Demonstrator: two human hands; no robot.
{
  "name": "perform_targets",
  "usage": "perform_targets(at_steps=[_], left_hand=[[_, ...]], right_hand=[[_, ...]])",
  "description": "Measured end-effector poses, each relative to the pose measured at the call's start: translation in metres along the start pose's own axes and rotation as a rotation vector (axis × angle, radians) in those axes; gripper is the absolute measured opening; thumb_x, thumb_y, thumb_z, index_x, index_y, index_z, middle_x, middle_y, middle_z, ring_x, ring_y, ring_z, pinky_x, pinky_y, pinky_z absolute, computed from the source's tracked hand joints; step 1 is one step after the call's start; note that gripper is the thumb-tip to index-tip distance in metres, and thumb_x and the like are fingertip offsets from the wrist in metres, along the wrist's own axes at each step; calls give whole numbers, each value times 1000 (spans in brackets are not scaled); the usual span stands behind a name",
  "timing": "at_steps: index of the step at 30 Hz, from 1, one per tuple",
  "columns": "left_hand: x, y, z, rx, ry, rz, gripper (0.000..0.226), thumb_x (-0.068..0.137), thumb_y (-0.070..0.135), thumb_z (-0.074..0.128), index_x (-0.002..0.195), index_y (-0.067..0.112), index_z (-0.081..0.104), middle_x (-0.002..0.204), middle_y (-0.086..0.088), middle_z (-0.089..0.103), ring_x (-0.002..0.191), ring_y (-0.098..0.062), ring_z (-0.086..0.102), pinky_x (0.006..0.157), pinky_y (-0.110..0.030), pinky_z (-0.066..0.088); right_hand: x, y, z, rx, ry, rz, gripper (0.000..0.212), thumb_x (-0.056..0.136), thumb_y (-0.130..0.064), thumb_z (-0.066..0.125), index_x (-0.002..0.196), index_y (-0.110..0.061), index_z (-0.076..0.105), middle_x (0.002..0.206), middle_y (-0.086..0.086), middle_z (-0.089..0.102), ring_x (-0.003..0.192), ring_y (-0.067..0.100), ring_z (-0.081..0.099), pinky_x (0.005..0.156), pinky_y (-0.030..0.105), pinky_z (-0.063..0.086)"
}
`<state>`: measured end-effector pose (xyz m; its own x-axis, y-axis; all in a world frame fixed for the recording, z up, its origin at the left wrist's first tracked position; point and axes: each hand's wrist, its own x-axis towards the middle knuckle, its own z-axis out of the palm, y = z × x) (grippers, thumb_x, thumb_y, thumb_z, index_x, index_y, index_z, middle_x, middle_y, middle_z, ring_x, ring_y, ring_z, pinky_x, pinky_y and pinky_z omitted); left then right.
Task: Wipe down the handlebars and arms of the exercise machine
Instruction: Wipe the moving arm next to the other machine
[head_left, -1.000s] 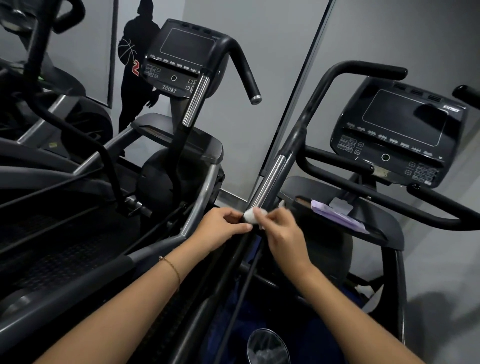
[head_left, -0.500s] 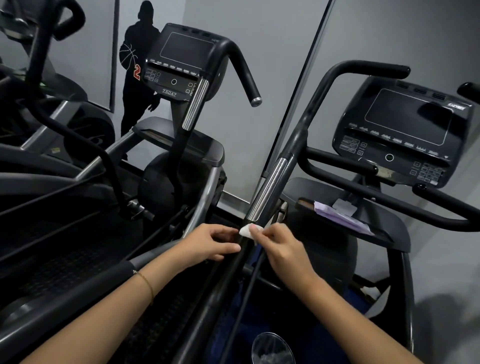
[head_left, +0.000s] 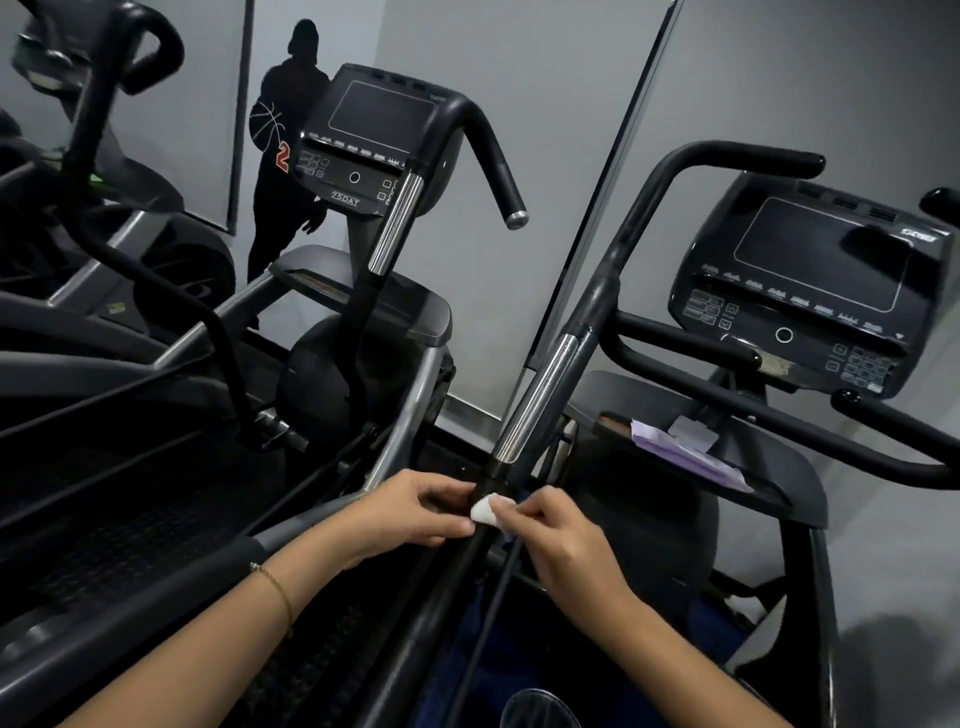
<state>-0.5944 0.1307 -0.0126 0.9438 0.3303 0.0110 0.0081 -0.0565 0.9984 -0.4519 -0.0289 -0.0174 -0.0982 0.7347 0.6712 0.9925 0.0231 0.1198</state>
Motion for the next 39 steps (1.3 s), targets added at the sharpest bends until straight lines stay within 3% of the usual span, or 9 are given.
perform_targets(at_steps=[5,14,18,22,24,28,31,35,39], left_hand=[[2,29,-18,-157,34,123,33,83,6,68,110,25,62,114,3,65,98,-5,64,78,-20,55],[49,90,14,-432,179,361,8,89,9,60,94,13,65,85,-3,65,76,-11,63,71,-20,56],[77,102,4,-378,298,399,5,87,10,64,88,14,66,79,2,64,76,-8,62,72,-21,55],[113,110,-12,42,628,451,7,85,12,62,79,16,63,71,6,59,74,-13,58,64,-21,49],[123,113,-8,235,633,470,9,88,12,57,85,17,65,73,8,58,71,-10,55,57,-15,41],[131,109,9,400,522,520,17,91,10,54,95,10,70,84,2,60,79,-15,56,68,-22,41],[125,87,14,314,508,554,16,89,11,58,97,10,71,94,-1,65,87,-13,60,75,-20,46],[120,80,19,88,544,544,9,85,23,68,87,15,70,81,7,68,75,-1,63,70,-11,49],[139,113,21,124,546,528,23,84,34,67,82,11,66,77,2,66,72,-8,59,69,-20,48]], right_hand=[[58,16,-31,294,204,244,24,88,-20,56,109,-19,66,84,-9,56,76,3,56,68,20,47],[123,25,-45,266,265,247,12,81,-8,68,93,-10,64,86,-11,60,82,1,59,73,14,47],[140,59,-64,196,268,237,27,85,-16,59,111,-10,64,101,0,65,89,7,60,83,13,45],[159,116,-77,-126,-37,408,47,93,2,42,138,-10,42,144,4,42,134,19,36,110,31,28],[160,128,-72,-242,-151,390,52,92,7,38,140,-14,41,149,-2,34,140,16,26,112,30,23],[160,129,-70,-259,-172,394,59,90,9,37,142,-17,36,151,-7,27,142,11,19,109,25,24],[160,127,-71,-292,-199,399,62,88,9,39,144,-18,33,152,-8,23,142,10,17,109,29,28],[160,124,-70,-299,-201,418,65,88,8,39,145,-21,31,153,-9,21,142,8,16,106,30,32],[159,124,-72,-277,-198,439,65,88,7,39,145,-23,30,153,-12,19,142,5,14,107,29,29]])
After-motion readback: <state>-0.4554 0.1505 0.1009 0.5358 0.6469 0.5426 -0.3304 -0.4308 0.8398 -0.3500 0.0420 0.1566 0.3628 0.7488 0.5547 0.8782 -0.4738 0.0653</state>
